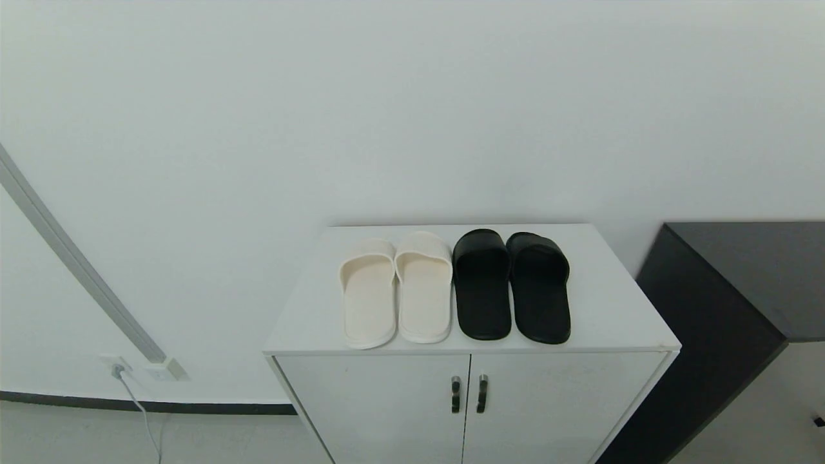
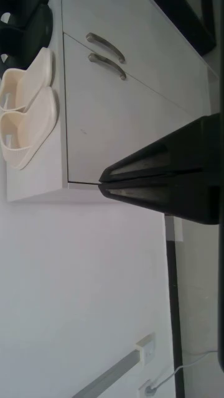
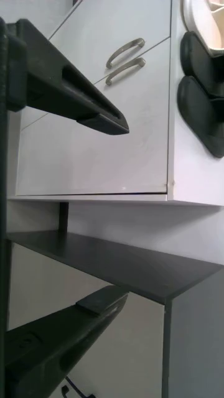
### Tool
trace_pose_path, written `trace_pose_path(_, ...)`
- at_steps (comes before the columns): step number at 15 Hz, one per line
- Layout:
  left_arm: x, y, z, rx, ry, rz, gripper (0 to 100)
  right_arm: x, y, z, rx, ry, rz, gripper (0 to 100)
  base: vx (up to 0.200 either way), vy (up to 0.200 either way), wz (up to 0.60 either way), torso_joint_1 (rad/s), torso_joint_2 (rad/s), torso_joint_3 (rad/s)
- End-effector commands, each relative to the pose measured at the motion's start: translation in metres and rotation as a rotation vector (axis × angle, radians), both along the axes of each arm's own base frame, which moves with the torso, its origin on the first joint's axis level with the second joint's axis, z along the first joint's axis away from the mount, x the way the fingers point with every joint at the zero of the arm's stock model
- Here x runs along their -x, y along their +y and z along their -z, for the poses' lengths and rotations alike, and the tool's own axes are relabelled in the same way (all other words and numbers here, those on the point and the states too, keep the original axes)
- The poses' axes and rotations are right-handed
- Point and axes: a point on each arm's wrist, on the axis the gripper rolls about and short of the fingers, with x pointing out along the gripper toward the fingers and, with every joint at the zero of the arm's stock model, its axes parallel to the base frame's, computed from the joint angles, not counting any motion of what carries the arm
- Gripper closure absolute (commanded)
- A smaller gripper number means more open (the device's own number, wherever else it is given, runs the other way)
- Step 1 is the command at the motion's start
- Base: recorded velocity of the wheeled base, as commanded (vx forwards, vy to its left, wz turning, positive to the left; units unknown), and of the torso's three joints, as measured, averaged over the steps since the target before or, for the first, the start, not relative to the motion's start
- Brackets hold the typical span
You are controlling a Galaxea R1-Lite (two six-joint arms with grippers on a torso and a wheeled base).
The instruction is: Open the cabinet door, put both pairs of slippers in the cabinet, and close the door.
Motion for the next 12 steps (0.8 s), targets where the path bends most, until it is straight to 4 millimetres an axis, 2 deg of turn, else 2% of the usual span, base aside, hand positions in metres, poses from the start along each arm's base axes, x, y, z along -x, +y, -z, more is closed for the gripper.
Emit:
trace_pose_path(1,0.000,0.000,0.000,0.000,0.001,0.000,100,0.000,0.000,0.000,0.000,0.001,-0.001,0,0.000,0.000,0.00,0.000,0.00,0.000)
trace_pose_path(7,0.000,0.000,0.000,0.000,0.001,0.001,100,0.000,0.000,-0.001,-0.057,-0.007,0.009,0,0.000,0.000,0.00,0.000,0.00,0.000)
trace_pose_path(8,0.000,0.000,0.000,0.000,0.001,0.001,100,0.004,0.000,-0.023,-0.086,-0.067,0.006,0,0.000,0.000,0.00,0.000,0.00,0.000)
trace_pose_path(9,0.000,0.000,0.000,0.000,0.001,0.000,100,0.009,0.000,-0.068,-0.156,-0.102,-0.016,0,0.000,0.000,0.00,0.000,0.00,0.000)
trace_pose_path(10,0.000,0.000,0.000,0.000,0.001,0.000,100,0.001,0.000,-0.089,-0.171,-0.019,-0.058,0,0.000,0.000,0.00,0.000,0.00,0.000)
trace_pose_path(11,0.000,0.000,0.000,0.000,0.001,0.000,100,-0.013,0.001,-0.093,-0.169,0.080,-0.085,0,0.000,0.000,0.00,0.000,0.00,0.000)
trace_pose_path(12,0.000,0.000,0.000,0.000,0.001,0.000,100,-0.026,0.003,-0.088,-0.148,0.168,-0.134,0,0.000,0.000,0.00,0.000,0.00,0.000)
